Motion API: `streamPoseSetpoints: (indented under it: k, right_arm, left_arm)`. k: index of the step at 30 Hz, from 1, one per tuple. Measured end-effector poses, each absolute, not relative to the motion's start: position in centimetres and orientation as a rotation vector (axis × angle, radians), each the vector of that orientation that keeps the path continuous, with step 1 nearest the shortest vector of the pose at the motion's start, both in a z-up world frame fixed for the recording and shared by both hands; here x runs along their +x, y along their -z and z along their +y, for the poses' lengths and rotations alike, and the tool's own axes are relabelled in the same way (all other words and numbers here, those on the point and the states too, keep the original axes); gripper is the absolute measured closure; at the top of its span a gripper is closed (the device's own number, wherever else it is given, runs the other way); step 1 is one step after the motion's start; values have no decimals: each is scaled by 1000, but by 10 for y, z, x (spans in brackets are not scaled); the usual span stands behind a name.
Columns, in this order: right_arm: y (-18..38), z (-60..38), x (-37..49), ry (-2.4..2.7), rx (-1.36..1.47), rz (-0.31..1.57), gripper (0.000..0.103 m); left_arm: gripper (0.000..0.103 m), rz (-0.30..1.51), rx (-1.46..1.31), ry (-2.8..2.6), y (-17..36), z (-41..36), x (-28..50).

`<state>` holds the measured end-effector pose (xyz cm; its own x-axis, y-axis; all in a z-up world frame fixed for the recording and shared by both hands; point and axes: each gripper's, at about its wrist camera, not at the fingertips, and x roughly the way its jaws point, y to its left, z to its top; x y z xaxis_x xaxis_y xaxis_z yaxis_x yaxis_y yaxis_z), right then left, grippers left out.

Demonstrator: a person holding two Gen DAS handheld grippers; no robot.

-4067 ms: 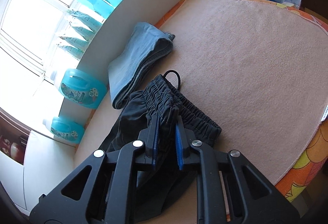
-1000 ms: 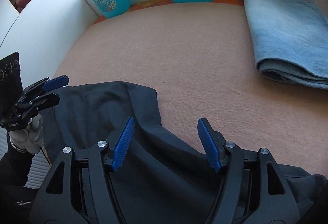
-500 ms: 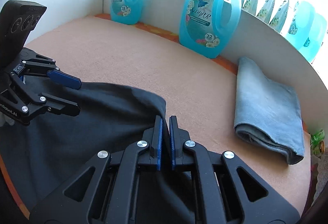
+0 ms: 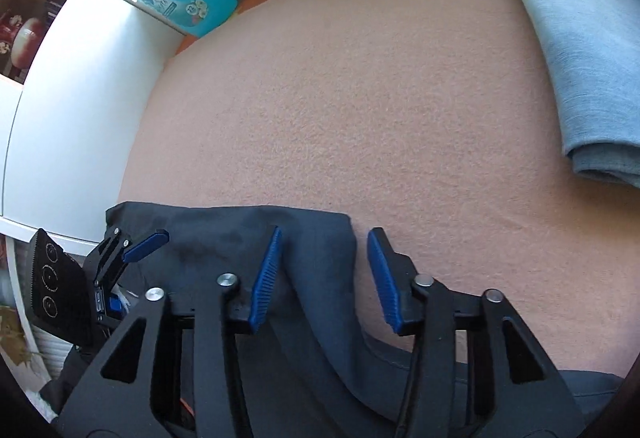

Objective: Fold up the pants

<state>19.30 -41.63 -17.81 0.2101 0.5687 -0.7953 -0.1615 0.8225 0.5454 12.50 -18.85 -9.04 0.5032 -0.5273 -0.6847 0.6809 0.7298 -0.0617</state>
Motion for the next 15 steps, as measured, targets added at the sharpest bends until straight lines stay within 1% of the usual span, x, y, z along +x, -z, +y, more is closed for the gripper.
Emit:
streamPoseSetpoints:
  k: [1, 4, 7, 9, 12, 15]
  right_arm:
    - [177, -409, 188, -524, 343, 1254, 91]
    - [155, -393, 170, -523, 217, 1122, 95]
    - [120, -384, 156, -478, 48, 924, 98]
    - [106, -376, 153, -443, -85, 840, 99]
    - [110, -362, 157, -407, -257, 810, 100]
    - [127, -356, 169, -370, -306, 853, 100]
  left_arm:
    - [48, 738, 222, 736, 89, -184, 123]
    - [48, 751, 197, 733, 88, -176, 124]
    - [48, 793, 157, 740, 95, -170, 129]
    - [48, 816, 154, 731, 101, -170, 132]
    - [48, 848, 139, 723, 110, -170, 137]
    - [48, 860, 107, 711, 111, -166, 143]
